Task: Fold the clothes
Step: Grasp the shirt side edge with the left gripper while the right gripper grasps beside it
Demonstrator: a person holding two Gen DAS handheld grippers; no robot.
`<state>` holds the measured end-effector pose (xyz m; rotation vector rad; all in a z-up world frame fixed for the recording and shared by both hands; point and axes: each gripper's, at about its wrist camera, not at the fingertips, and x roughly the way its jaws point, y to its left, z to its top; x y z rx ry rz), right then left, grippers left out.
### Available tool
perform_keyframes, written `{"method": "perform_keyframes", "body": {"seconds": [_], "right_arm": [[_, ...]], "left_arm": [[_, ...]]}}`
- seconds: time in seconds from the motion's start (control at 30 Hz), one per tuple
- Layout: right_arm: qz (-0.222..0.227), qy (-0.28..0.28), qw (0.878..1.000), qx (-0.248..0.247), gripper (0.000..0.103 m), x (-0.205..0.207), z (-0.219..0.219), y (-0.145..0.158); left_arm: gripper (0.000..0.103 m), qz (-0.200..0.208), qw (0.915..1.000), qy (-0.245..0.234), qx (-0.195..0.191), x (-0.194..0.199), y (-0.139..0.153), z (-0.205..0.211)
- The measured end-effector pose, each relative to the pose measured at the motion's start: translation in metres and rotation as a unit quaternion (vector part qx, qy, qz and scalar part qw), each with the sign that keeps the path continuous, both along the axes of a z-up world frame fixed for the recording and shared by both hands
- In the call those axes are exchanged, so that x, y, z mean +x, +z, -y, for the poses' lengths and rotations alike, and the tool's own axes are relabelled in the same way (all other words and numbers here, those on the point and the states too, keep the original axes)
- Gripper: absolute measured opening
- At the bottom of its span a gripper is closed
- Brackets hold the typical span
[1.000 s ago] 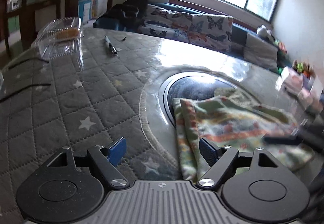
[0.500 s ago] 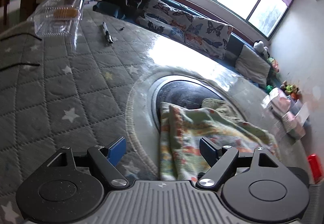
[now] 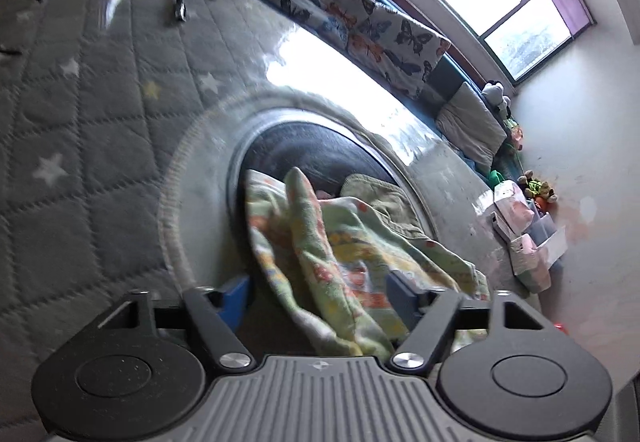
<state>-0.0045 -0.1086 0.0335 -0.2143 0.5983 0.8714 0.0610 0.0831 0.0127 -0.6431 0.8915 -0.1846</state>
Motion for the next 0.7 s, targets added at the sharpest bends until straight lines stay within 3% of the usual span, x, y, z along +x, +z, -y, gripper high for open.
{"method": "perform_keyframes", "body": {"seconds": [0.13, 0.23, 0.37, 0.47, 0.53, 0.6, 0.7], "right_arm": [[-0.003, 0.001, 1.0, 0.005, 0.011, -0.002, 0.005, -0.002], [-0.009, -0.009, 1.0, 0.012, 0.018, -0.001, 0.013, -0.003], [-0.009, -0.043, 0.999, 0.018, 0.025, 0.005, 0.036, -0.001], [-0.011, -0.085, 0.996, 0.01, 0.039, 0.017, 0.057, -0.002], [-0.013, -0.123, 0.992, -0.001, 0.04, 0.03, 0.074, -0.006], [-0.019, -0.159, 0.987, -0.005, 0.051, 0.044, 0.09, -0.011], [-0.021, -0.226, 0.974, -0.01, 0.054, 0.066, 0.117, -0.019]], "left_arm": [[0.025, -0.022, 0.9996, 0.003, -0.018, 0.007, -0.009, 0.003], [0.017, -0.027, 0.9996, 0.004, -0.012, 0.009, -0.012, 0.003], [0.016, -0.031, 0.9995, 0.002, -0.003, 0.008, -0.014, 0.002], [0.016, -0.031, 0.9995, -0.001, 0.008, 0.008, -0.015, 0.004], [0.016, -0.029, 0.9995, -0.002, 0.014, 0.007, -0.014, 0.004], [0.016, -0.027, 0.9995, -0.002, 0.018, 0.006, -0.014, 0.005], [0.017, -0.025, 0.9994, -0.004, 0.025, 0.005, -0.013, 0.007]]}}
